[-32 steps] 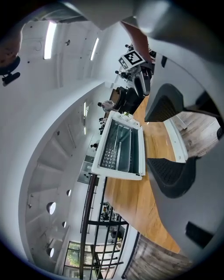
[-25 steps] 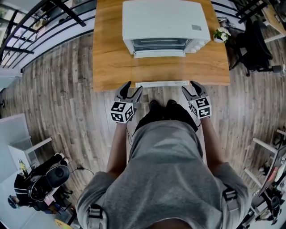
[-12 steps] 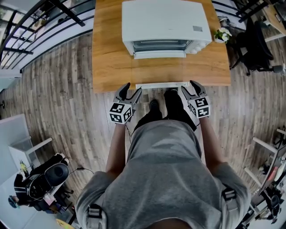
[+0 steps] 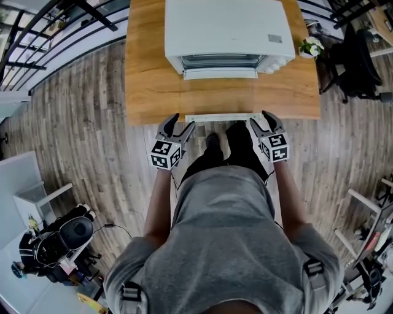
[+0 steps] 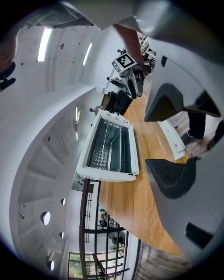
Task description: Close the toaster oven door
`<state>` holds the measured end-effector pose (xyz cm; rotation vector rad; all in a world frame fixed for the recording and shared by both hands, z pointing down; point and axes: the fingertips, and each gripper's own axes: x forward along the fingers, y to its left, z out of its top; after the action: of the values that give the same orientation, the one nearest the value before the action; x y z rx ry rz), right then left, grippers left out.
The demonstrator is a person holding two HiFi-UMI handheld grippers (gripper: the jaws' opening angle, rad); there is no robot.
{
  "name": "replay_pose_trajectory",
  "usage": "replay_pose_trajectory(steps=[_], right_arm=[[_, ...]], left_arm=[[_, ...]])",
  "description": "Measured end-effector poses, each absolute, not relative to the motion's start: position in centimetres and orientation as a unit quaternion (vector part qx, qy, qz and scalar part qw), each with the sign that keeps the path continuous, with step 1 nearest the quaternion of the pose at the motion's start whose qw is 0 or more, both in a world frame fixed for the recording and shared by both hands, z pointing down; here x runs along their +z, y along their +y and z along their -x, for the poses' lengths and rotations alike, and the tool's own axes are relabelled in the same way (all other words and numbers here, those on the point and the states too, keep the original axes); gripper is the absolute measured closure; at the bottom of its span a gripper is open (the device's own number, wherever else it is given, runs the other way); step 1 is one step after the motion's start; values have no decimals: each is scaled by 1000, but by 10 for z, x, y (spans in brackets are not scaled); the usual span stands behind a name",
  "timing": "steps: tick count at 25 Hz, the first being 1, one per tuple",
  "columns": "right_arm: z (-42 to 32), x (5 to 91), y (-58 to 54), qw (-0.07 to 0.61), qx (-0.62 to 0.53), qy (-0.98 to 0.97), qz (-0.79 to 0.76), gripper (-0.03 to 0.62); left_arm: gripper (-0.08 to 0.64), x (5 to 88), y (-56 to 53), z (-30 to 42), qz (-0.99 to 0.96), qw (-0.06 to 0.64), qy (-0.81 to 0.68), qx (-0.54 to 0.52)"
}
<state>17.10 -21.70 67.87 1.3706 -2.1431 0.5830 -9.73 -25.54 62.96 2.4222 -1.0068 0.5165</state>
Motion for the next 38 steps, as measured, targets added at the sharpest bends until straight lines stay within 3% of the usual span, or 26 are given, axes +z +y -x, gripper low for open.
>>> replay_pose_trajectory(steps=[22,38], right_arm=[[-192,746,-194,287,265,-778,-492,324],[-186,776,-206,301,280,-773,-484,382]], left_arm=[[258,721,-248,97,-864,263,-334,271],[262,757,-250,89,-854,288,-307,305]])
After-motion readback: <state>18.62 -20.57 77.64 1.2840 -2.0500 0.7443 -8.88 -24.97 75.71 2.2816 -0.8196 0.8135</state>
